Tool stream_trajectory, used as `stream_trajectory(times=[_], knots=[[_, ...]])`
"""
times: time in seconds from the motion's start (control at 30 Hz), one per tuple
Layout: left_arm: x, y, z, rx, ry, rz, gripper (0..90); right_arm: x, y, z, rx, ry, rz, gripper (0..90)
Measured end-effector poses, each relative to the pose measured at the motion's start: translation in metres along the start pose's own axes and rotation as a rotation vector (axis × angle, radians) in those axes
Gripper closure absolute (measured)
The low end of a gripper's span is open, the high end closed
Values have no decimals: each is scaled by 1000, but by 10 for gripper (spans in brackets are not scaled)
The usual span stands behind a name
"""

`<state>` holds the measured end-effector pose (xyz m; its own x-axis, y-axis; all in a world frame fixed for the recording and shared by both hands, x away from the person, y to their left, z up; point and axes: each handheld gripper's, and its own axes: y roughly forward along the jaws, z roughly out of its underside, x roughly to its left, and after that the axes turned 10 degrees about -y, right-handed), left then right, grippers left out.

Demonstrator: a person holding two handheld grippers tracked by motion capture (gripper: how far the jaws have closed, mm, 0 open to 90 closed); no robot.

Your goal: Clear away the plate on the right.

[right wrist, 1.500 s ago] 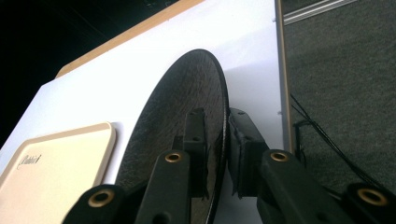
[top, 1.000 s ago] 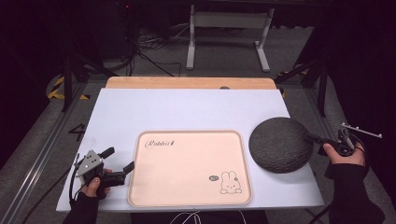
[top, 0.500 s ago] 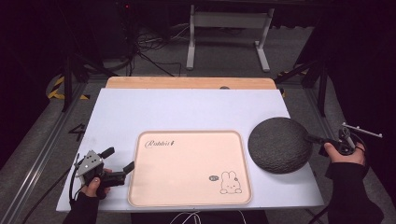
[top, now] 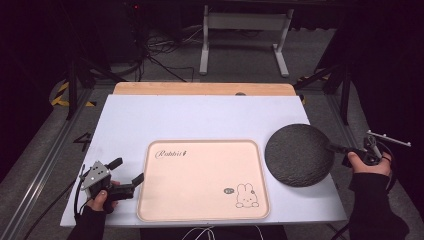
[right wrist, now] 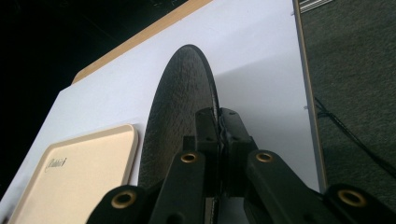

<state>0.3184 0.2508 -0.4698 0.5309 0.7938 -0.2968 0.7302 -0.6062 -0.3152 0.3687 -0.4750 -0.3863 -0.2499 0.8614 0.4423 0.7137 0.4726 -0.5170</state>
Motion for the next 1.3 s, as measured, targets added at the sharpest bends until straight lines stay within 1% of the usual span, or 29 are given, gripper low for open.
stream_trajectory(times=[0.1,0.23,0.4,0.53,0.63,0.9,0.97,1.03,1.13,1.3], knots=[[0,0,0,-1,0,0,8,6,-1,-3,1,-25,16,884],[0,0,0,-2,-1,-1,9,14,-2,-7,8,-47,30,885],[0,0,0,-5,-2,-2,9,24,-3,-13,13,-71,41,886],[-1,0,0,-1,-4,-1,8,30,-3,-18,18,-101,47,886],[-1,0,0,-3,-3,-2,8,37,-2,-22,31,-123,63,886],[-1,0,0,-3,-3,-4,8,50,-1,-34,52,-164,90,886],[-1,0,0,-1,-3,-2,8,53,-2,-37,57,-173,90,886],[-1,0,0,-1,-2,-3,8,54,-4,-39,57,-173,92,886],[-1,0,0,-3,-3,-4,8,59,-7,-45,47,-177,92,886],[-1,0,0,-3,-3,-5,8,68,-12,-53,44,-190,78,887]])
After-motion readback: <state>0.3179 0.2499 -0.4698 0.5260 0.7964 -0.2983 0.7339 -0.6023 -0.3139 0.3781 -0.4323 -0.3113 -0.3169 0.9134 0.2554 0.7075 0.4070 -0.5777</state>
